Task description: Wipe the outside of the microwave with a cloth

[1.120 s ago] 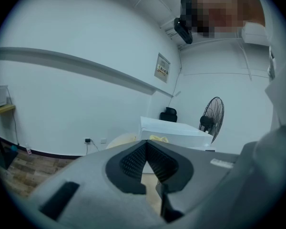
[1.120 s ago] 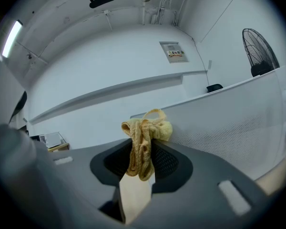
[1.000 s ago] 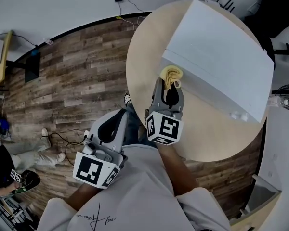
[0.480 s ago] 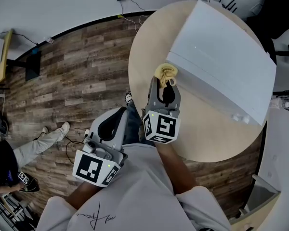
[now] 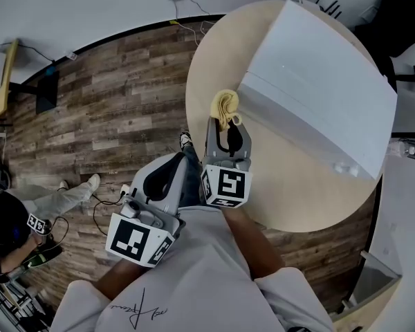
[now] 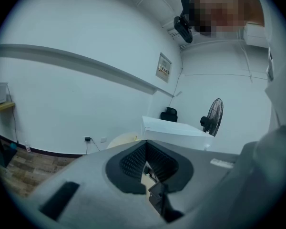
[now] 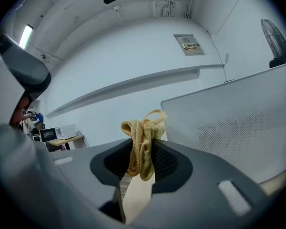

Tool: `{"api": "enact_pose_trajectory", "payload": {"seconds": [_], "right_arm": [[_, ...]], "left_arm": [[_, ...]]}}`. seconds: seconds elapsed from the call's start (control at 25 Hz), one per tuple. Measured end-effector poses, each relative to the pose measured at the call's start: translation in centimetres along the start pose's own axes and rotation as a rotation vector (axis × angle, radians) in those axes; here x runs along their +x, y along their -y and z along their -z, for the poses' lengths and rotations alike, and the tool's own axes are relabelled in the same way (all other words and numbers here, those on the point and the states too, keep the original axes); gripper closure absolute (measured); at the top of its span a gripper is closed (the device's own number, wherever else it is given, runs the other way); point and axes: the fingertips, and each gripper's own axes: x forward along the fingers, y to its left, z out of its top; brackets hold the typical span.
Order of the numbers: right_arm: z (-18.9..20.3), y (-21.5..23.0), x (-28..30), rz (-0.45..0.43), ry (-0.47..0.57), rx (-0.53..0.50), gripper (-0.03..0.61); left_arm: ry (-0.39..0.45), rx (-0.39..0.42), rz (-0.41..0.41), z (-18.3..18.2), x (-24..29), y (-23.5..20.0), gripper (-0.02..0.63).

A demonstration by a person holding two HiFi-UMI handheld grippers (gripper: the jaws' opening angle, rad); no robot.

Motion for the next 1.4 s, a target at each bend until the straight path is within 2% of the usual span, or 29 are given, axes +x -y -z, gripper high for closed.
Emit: {"api": "enact_pose_trajectory", "payload": {"seconds": [0.6,1.0,1.4], "right_arm": [[5.1,0.6,0.5,-0.046,-0.069,-0.078,0.457],[5.4,2.3,1.2,-0.019,-0.066,-0.093,0.457],[5.5,4.5,1.0,0.024,-0.078,-0.108,0.457]], "left_arm": [[-0.010,0.012,0.031,0.7,-0.4,1.4,0.621],[-0.021,0.028,0.027,0.8,-1.0,1.7,0.621],[-0.032,0.043,0.056,0.8,-0.4,2.9,0.621]]}}
